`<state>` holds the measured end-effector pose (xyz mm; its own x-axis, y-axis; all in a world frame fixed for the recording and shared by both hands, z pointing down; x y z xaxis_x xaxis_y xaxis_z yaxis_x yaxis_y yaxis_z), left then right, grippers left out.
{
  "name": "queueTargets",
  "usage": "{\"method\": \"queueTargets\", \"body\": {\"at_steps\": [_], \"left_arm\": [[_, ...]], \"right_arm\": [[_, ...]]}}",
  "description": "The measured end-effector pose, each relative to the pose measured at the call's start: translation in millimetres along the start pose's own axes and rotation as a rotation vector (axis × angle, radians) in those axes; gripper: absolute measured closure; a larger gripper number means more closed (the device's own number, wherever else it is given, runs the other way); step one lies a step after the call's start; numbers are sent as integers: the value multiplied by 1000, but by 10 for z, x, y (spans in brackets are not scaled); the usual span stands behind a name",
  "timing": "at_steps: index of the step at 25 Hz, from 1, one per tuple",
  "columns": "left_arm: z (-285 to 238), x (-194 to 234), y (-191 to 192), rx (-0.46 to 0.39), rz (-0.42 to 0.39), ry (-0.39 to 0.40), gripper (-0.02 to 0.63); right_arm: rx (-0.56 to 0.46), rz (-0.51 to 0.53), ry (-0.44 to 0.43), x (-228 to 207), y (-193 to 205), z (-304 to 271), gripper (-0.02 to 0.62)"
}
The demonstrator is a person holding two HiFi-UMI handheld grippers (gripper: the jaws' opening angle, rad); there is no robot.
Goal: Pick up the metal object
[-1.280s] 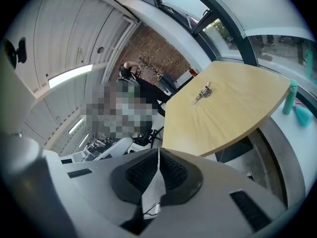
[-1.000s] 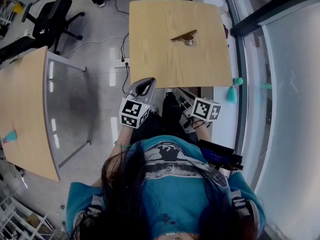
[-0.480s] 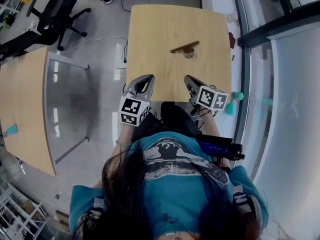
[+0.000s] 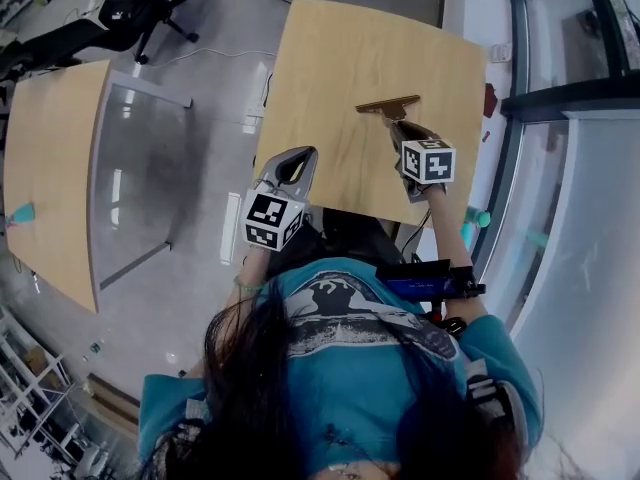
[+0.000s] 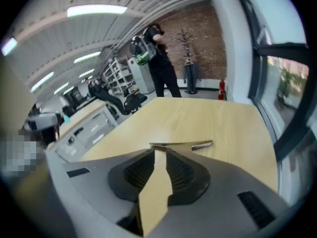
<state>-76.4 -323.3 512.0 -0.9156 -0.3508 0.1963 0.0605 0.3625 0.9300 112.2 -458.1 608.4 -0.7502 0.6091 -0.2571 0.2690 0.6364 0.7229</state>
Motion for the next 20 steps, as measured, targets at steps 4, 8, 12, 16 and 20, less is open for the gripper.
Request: {"method": "queueTargets", "body": {"at_steps": [4, 8, 12, 16, 20], "left_arm": [[-73, 32, 37, 18, 8, -25, 603], [-116, 64, 48, 26, 16, -52, 603], [-104, 135, 71, 33, 28, -76, 603], [-80, 163, 85, 41, 33, -91, 603], [-80, 148, 97, 48, 33, -93, 603]], "right_arm": [[98, 349, -54, -49, -35, -292, 448], [256, 740, -93, -109, 73, -505, 433], [376, 1082, -75, -205, 248, -734, 433], [377, 1079, -45, -256, 230, -874, 434], [368, 1027, -15, -260, 167, -899, 437]]}}
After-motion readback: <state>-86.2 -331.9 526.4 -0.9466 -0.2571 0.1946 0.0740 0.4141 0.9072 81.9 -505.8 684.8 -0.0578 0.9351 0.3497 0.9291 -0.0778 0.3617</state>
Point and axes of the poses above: the fingertips, and each gripper's own axes: z backward along the fingers, x to its left, y out of its underside, the point moved 4 cm from there along z, backward along the fingers, and after that the axes turned 7 degrees about -x, right-handed, at the moved point
